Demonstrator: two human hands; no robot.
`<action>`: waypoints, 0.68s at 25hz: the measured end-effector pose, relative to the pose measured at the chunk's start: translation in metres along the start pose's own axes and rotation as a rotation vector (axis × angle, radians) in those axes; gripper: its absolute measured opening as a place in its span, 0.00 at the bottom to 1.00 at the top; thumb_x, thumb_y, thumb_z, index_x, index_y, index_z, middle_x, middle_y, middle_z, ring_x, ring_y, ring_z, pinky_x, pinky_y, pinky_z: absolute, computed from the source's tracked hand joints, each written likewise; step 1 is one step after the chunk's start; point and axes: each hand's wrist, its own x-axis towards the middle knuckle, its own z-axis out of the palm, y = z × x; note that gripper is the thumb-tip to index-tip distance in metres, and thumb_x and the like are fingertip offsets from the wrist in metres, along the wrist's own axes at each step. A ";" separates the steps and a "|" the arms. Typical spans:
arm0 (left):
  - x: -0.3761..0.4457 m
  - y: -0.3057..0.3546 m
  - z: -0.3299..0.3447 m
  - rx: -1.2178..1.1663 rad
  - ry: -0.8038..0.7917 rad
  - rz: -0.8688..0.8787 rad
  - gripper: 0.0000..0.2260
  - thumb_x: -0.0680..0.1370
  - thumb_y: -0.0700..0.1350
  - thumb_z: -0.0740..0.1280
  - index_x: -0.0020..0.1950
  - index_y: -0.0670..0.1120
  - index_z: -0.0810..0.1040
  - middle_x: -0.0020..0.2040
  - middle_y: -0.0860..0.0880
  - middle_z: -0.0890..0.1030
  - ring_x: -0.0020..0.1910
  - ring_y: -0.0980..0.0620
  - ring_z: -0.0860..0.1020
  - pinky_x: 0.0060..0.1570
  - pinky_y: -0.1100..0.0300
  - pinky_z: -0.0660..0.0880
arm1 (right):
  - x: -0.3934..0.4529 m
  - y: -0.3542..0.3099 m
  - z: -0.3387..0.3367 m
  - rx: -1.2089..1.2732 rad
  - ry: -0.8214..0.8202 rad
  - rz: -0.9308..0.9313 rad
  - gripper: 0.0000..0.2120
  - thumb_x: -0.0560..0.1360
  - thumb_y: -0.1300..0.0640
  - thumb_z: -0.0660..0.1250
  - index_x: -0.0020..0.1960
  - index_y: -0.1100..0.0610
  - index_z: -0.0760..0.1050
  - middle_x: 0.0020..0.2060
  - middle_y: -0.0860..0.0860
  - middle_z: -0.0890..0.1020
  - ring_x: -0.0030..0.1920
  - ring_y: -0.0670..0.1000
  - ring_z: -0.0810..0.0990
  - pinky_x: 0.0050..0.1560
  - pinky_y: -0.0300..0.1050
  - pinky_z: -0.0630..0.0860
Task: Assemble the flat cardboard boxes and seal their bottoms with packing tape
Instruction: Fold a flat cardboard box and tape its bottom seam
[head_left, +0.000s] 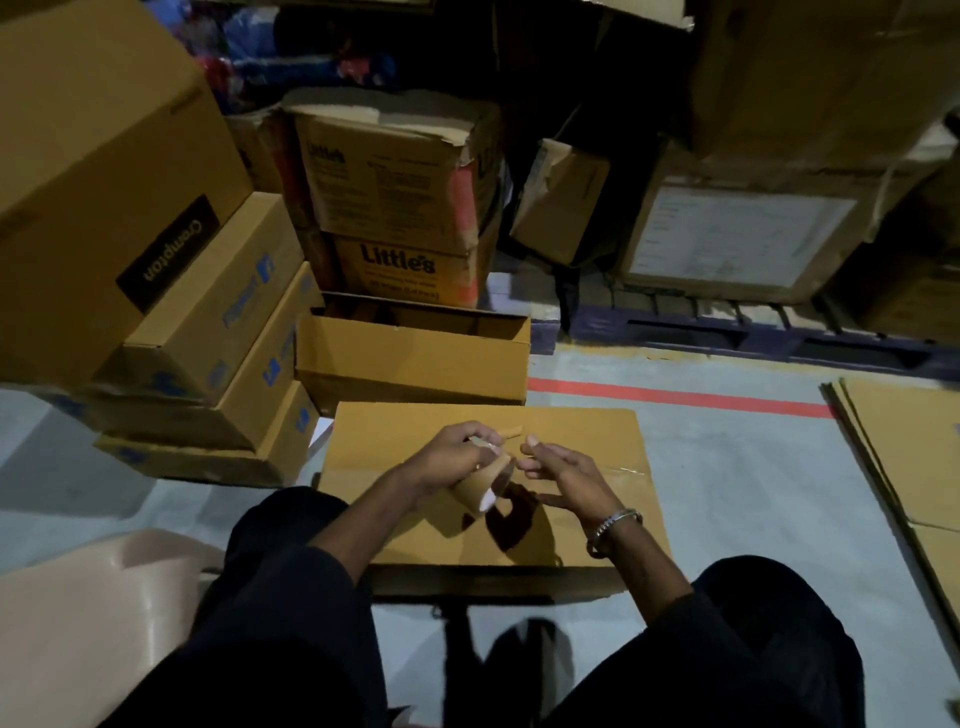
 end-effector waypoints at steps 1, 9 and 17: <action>0.000 0.007 0.013 -0.067 -0.031 -0.035 0.12 0.80 0.41 0.69 0.61 0.52 0.82 0.58 0.48 0.81 0.53 0.48 0.80 0.47 0.56 0.76 | -0.004 -0.003 -0.007 0.000 0.036 -0.012 0.14 0.79 0.45 0.71 0.57 0.53 0.85 0.53 0.50 0.86 0.56 0.48 0.81 0.53 0.47 0.79; 0.019 0.007 0.108 -0.541 -0.175 -0.134 0.15 0.80 0.37 0.69 0.60 0.55 0.84 0.63 0.46 0.83 0.64 0.44 0.79 0.61 0.48 0.74 | 0.006 -0.001 -0.077 -0.137 0.192 -0.119 0.05 0.73 0.60 0.79 0.48 0.57 0.88 0.41 0.48 0.88 0.38 0.40 0.82 0.35 0.29 0.74; 0.045 0.017 0.184 -0.536 -0.163 -0.199 0.54 0.71 0.61 0.79 0.85 0.56 0.46 0.76 0.55 0.65 0.76 0.45 0.69 0.71 0.52 0.67 | 0.045 -0.014 -0.154 -0.115 0.175 0.070 0.07 0.70 0.61 0.80 0.47 0.61 0.88 0.42 0.54 0.88 0.42 0.48 0.87 0.36 0.36 0.79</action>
